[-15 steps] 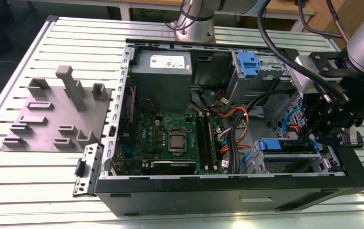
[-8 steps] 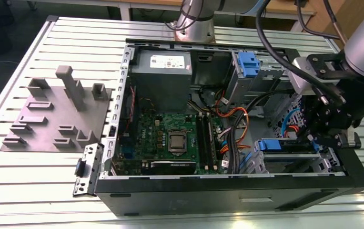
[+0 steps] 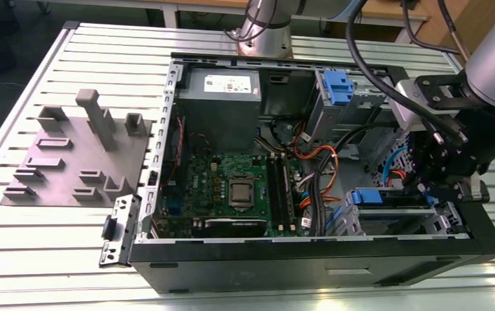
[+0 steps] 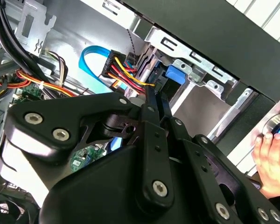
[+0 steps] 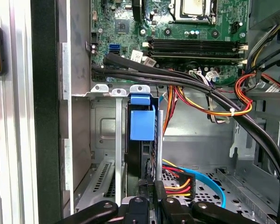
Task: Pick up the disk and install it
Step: 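Insert the first disk wire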
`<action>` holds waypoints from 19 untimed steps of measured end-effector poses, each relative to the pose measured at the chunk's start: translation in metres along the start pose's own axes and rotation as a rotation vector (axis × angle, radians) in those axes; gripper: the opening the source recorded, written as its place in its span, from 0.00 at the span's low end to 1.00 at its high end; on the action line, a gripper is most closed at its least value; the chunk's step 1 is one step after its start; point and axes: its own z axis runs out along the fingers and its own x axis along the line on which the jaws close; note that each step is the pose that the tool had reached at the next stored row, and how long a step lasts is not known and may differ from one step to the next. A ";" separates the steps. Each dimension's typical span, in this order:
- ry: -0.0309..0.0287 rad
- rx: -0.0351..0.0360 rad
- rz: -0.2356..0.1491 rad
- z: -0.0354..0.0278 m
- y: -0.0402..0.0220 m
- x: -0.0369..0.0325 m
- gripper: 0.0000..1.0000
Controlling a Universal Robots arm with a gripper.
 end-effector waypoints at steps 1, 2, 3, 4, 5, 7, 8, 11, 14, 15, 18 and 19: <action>-0.0009 0.0007 0.000 0.0002 0.0002 0.0001 0.16; -0.0012 0.0013 0.000 0.0004 0.0004 0.0001 0.16; -0.0018 0.0020 0.000 0.0007 0.0006 0.0001 0.16; -0.0022 0.0025 0.000 0.0011 0.0008 0.0002 0.16; -0.0027 0.0027 0.000 0.0015 0.0009 0.0002 0.16; -0.0034 0.0029 0.000 0.0025 0.0011 0.0004 0.16; -0.0035 0.0029 0.000 0.0033 0.0012 0.0005 0.16; -0.0035 0.0029 0.000 0.0051 0.0014 0.0008 0.16; -0.0035 0.0029 0.000 0.0051 0.0014 0.0008 0.16; -0.0036 0.0029 0.000 0.0052 0.0014 0.0008 0.16; -0.0037 0.0029 0.000 0.0052 0.0014 0.0008 0.16; -0.0038 0.0028 0.000 0.0052 0.0014 0.0008 0.16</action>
